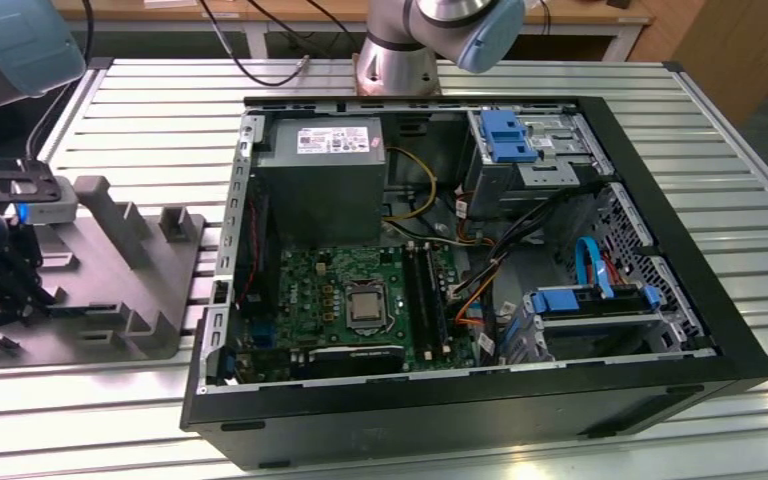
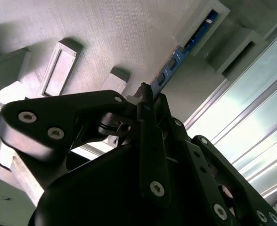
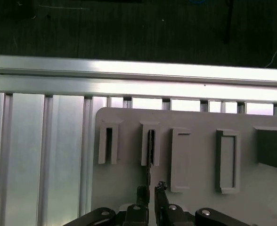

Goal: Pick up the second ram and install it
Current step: 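Pick up the second ram and move it above second insertion slot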

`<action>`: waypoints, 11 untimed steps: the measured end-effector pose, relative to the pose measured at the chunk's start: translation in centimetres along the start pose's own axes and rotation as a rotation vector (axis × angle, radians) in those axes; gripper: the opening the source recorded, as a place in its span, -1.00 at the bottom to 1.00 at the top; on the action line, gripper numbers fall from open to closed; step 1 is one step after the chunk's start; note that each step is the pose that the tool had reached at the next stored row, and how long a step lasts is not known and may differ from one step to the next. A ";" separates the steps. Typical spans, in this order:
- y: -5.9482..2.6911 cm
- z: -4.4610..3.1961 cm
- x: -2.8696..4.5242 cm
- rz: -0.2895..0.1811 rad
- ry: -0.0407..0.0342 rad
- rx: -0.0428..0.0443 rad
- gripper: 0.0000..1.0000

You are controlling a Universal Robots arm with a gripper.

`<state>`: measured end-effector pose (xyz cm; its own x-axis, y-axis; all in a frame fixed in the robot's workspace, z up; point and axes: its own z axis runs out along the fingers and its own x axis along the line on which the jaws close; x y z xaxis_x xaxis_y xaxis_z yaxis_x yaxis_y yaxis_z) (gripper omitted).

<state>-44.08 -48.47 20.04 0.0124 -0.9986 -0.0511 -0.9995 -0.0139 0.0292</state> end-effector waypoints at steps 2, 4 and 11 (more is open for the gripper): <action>-0.01 0.02 0.00 0.018 -0.0011 0.0011 -0.58; 0.00 0.02 0.00 0.031 -0.0014 0.0015 -0.58; 0.00 0.03 0.01 0.034 -0.0015 0.0017 -0.58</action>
<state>-44.07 -48.48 20.01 -0.0213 -0.9984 -0.0516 -0.9994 0.0198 0.0292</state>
